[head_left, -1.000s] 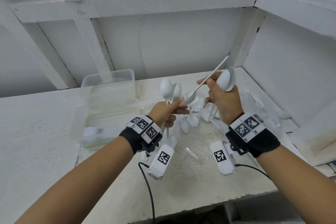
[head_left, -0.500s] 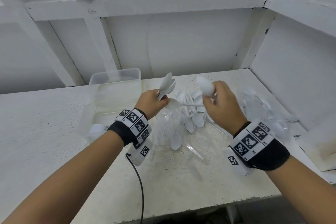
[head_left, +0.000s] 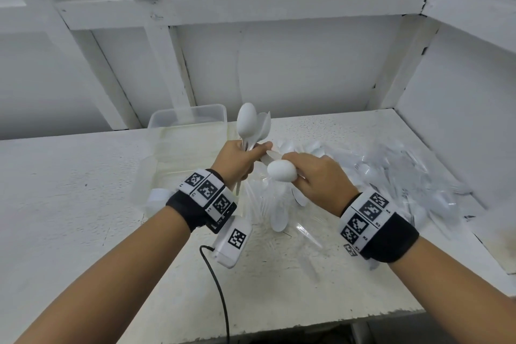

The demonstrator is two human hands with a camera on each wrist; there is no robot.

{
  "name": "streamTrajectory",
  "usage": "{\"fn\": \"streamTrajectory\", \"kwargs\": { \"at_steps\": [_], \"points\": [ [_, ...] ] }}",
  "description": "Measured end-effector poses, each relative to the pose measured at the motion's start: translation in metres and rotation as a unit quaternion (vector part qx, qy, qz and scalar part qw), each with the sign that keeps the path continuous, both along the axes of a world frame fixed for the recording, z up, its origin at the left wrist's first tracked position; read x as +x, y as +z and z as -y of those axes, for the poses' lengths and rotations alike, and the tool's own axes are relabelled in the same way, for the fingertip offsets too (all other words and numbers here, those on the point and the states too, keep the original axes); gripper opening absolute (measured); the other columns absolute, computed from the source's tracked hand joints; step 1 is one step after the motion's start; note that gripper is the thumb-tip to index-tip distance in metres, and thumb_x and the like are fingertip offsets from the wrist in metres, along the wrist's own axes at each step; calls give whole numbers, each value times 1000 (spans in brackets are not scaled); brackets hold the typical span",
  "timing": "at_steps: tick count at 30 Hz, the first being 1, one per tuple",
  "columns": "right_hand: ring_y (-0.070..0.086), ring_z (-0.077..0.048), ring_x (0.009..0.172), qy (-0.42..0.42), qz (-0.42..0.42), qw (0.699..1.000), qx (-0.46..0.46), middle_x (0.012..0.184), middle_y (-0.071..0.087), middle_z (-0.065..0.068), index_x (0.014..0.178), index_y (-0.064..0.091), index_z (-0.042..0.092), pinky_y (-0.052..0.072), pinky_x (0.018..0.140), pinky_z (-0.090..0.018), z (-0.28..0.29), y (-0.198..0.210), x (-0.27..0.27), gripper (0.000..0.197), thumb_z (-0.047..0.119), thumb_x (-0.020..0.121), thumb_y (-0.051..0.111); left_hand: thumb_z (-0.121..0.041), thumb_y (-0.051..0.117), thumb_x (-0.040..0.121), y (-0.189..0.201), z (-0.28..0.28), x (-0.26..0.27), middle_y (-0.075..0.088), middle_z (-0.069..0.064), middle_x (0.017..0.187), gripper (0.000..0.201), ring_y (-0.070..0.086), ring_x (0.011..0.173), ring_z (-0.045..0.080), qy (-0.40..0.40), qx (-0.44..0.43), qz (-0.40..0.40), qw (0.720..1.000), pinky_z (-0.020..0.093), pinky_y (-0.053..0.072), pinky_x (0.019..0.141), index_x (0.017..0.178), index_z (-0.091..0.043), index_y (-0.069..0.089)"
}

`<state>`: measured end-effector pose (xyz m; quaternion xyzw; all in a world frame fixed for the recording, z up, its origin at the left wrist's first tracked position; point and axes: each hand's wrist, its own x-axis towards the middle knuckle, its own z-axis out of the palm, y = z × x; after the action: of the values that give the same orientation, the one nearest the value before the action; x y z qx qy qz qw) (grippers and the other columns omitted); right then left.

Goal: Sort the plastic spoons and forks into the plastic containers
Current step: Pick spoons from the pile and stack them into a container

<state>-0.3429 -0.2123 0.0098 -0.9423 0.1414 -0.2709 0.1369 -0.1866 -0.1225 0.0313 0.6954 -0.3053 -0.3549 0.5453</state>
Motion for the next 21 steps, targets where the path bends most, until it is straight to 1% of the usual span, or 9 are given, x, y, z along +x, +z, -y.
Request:
{"fn": "streamTrajectory", "kwargs": {
  "at_steps": [1,3,4,6,8,12,15,18,21],
  "points": [
    [55,-16,58,-10,17,998,58,70,57,5,100,63,10,47,50,-33,-1,0,2,16,18,88,54,-28,62,88,1,-1,-1,43,3,54,25,25,36,7,-2,-14,-29,999,17,22,37,80,-6,54],
    [53,-3,63,-17,36,984,176,69,54,11,103,61,12,45,58,-20,-5,1,4,13,18,93,55,-31,58,91,4,-3,-6,60,-1,63,23,24,37,6,-22,-40,-73,996,17,22,38,85,-8,57],
    [52,1,61,-22,52,973,222,68,52,12,99,59,17,42,57,-13,-8,3,6,9,22,94,55,-31,59,90,4,-3,-8,63,3,71,23,23,38,6,-35,-46,-81,995,17,21,39,87,-9,59],
    [45,2,55,-36,78,951,296,62,46,11,86,53,26,38,54,-10,-13,9,9,10,29,95,50,-30,63,87,4,-3,-12,50,10,63,18,21,39,7,-53,-46,-74,995,19,18,40,84,-12,61],
    [43,0,50,-54,93,929,354,60,46,8,77,51,29,36,51,-10,-15,13,12,19,32,96,46,-25,67,85,4,-2,-14,32,0,49,13,19,40,8,-45,-48,-64,996,22,17,42,80,-16,59],
    [44,-1,44,-58,63,910,406,47,51,10,79,57,8,40,52,-13,-17,15,13,38,31,100,36,-21,68,84,2,1,-16,26,0,49,16,19,39,10,-24,-72,-79,994,22,15,42,74,-17,56],
    [54,-7,55,-46,45,890,452,68,63,7,96,59,2,47,58,-21,-17,17,14,37,28,101,33,-21,68,84,1,3,-16,25,-1,47,25,18,39,9,-6,-70,-93,993,22,14,42,68,-16,49],
    [59,-12,59,-46,32,883,465,82,62,0,106,56,8,51,59,-26,-16,21,15,31,28,100,34,-24,68,84,0,3,-17,27,-2,45,27,19,38,9,10,-63,-80,995,22,16,41,71,-13,48],
    [58,-6,57,-57,41,908,413,81,61,5,105,54,18,51,57,-25,-19,19,16,20,29,99,38,-28,65,86,1,4,-19,38,13,60,24,23,39,10,5,-55,-52,997,21,20,39,83,-6,56]
  ]
}}
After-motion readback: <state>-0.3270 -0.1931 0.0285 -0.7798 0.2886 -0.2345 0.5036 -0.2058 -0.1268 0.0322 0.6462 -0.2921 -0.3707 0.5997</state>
